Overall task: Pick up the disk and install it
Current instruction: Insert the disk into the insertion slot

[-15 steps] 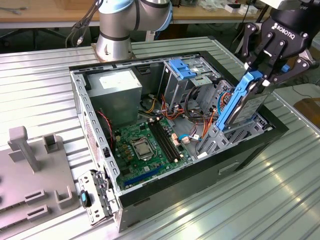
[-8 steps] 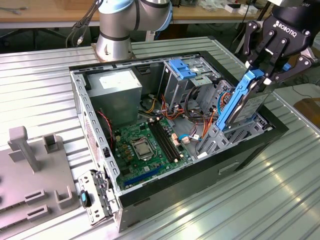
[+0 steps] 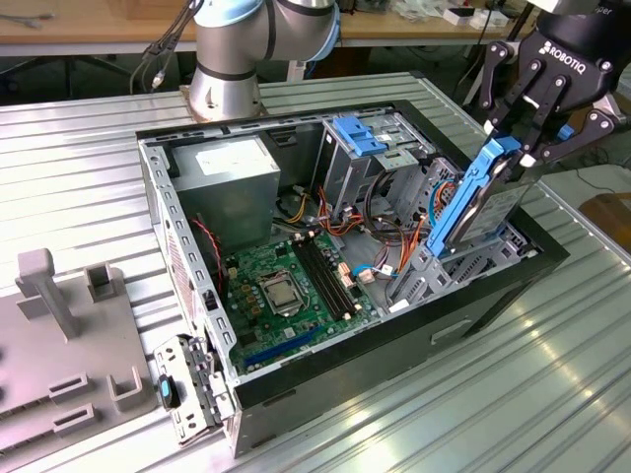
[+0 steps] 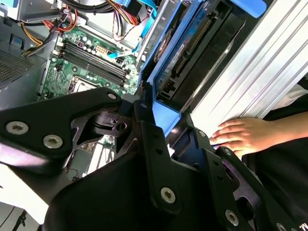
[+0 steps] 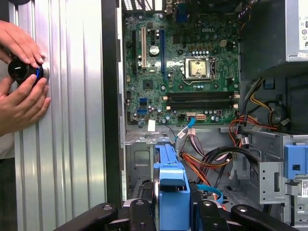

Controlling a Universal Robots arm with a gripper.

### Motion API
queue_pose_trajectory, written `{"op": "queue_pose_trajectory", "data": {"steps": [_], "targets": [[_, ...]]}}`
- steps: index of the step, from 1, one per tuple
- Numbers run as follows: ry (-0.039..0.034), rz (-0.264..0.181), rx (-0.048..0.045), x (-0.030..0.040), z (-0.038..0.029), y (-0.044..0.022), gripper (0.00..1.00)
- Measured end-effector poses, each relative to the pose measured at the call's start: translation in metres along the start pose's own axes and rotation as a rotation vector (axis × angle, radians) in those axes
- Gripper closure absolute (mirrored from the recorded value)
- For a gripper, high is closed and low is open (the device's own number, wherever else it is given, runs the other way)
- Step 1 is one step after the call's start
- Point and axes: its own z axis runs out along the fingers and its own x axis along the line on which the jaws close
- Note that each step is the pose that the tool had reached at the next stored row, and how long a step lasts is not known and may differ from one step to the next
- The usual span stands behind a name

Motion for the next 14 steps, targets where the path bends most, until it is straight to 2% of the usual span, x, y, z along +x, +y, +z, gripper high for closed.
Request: {"op": "queue_pose_trajectory", "data": {"steps": [9, 14], "targets": [[-0.0042, 0.0, -0.0002, 0.0, 0.0005, -0.0002, 0.63], [-0.0043, 0.0, -0.0001, -0.0002, 0.0057, -0.0002, 0.63]]}}
